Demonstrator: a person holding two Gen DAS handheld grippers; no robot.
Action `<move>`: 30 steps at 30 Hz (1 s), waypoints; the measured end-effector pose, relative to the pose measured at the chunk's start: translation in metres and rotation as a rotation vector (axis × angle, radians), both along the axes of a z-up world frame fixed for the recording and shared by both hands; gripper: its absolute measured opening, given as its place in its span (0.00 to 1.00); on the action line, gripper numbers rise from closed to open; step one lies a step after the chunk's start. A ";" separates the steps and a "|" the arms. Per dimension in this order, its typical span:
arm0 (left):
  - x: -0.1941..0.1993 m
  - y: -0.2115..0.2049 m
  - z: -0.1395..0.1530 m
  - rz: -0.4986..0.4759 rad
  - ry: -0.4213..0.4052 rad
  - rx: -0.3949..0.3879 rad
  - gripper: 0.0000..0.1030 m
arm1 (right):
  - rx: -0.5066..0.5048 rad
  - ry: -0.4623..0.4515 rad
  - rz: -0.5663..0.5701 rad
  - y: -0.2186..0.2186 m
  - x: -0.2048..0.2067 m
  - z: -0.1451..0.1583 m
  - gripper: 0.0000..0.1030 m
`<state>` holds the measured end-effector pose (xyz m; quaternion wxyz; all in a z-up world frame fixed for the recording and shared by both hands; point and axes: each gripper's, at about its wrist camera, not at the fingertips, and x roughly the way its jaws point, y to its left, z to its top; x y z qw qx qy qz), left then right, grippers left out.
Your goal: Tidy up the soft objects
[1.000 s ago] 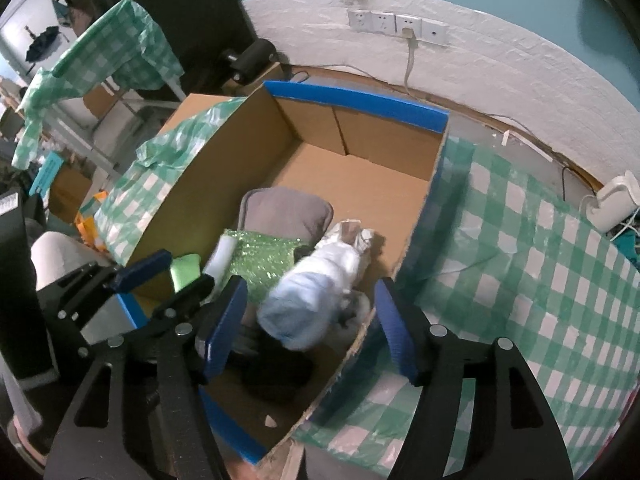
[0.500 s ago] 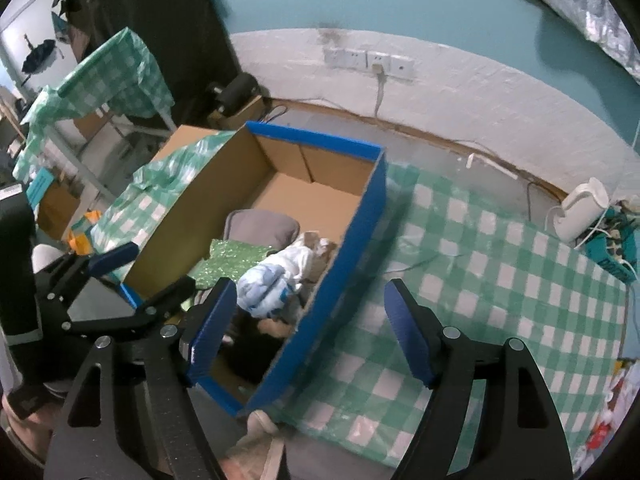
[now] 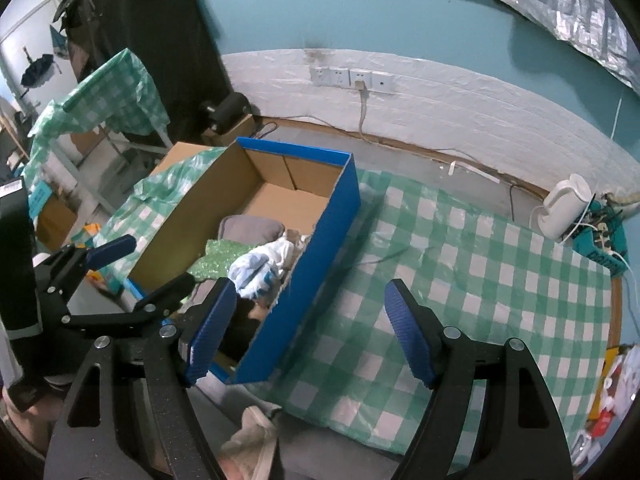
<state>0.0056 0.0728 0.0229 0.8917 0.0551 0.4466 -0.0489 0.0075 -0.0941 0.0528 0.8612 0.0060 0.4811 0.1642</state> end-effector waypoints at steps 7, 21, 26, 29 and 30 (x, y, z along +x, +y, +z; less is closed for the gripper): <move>-0.007 -0.015 0.003 -0.026 -0.009 0.017 0.79 | 0.005 -0.029 -0.021 -0.014 -0.010 0.005 0.75; -0.012 -0.028 0.010 -0.039 -0.030 0.031 0.83 | 0.010 -0.030 -0.068 -0.033 -0.012 -0.001 0.75; -0.015 -0.031 0.011 -0.036 -0.050 0.040 0.83 | 0.010 -0.043 -0.067 -0.033 -0.013 0.003 0.75; -0.015 -0.031 0.012 -0.032 -0.055 0.052 0.83 | 0.011 -0.039 -0.067 -0.033 -0.013 0.002 0.75; -0.014 -0.031 0.012 -0.033 -0.051 0.054 0.83 | 0.011 -0.037 -0.067 -0.033 -0.013 0.003 0.75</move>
